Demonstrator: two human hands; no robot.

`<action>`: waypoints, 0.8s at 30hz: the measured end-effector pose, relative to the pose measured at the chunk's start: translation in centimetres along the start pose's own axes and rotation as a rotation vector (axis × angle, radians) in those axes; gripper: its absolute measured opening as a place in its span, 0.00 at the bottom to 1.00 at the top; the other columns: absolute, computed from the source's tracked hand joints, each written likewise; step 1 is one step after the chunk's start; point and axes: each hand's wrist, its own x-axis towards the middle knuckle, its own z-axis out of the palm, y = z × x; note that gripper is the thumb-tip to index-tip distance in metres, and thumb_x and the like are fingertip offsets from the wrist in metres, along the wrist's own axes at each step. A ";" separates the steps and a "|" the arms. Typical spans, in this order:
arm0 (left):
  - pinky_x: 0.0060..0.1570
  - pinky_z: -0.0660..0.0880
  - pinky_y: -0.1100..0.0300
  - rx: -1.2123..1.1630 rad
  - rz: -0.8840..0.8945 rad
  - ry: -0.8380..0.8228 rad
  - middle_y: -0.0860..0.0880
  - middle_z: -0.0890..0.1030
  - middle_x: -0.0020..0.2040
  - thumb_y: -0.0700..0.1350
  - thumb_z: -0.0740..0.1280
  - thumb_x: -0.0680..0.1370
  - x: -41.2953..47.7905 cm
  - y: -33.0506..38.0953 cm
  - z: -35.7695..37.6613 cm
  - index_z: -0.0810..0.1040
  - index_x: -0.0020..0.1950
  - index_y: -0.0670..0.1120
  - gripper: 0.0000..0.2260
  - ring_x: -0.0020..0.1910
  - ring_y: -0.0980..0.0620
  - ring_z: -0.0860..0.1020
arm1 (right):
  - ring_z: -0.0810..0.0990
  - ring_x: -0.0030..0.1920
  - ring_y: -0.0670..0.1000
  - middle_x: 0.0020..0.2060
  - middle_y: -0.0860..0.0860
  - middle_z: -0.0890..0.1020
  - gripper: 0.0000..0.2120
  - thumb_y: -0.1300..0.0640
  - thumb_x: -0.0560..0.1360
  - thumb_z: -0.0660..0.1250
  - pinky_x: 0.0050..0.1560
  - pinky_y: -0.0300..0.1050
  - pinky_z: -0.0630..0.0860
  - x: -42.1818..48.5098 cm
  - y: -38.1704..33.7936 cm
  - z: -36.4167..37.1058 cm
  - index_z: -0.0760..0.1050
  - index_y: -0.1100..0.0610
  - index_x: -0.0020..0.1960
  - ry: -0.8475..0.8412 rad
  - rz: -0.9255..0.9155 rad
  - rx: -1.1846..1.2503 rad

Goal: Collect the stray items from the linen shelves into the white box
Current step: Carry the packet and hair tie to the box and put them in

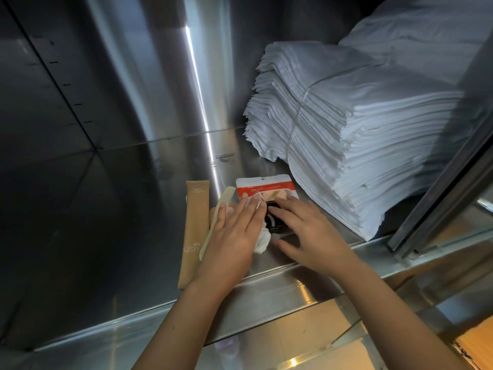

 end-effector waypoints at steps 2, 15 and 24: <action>0.62 0.24 0.56 0.013 -0.019 0.003 0.47 0.44 0.77 0.35 0.59 0.74 -0.4 -0.1 -0.2 0.36 0.72 0.49 0.37 0.68 0.50 0.29 | 0.57 0.73 0.56 0.71 0.52 0.65 0.30 0.48 0.72 0.68 0.71 0.60 0.56 0.8 -0.1 0.5 0.64 0.53 0.72 -0.086 0.011 -0.049; 0.68 0.39 0.51 -0.056 -0.061 0.020 0.43 0.59 0.75 0.31 0.65 0.70 -1.6 -0.2 -0.7 0.58 0.74 0.43 0.34 0.71 0.54 0.44 | 0.52 0.74 0.52 0.75 0.45 0.55 0.36 0.36 0.71 0.63 0.70 0.54 0.56 0.6 -0.6 1.3 0.58 0.47 0.74 -0.206 0.050 -0.084; 0.67 0.32 0.56 -0.111 -0.033 -0.010 0.45 0.54 0.76 0.33 0.65 0.70 -1.6 1.0 -0.9 0.56 0.75 0.44 0.35 0.74 0.51 0.42 | 0.52 0.74 0.53 0.75 0.46 0.55 0.39 0.34 0.68 0.64 0.69 0.55 0.59 -2.3 -0.9 0.4 0.57 0.47 0.74 -0.212 0.088 -0.121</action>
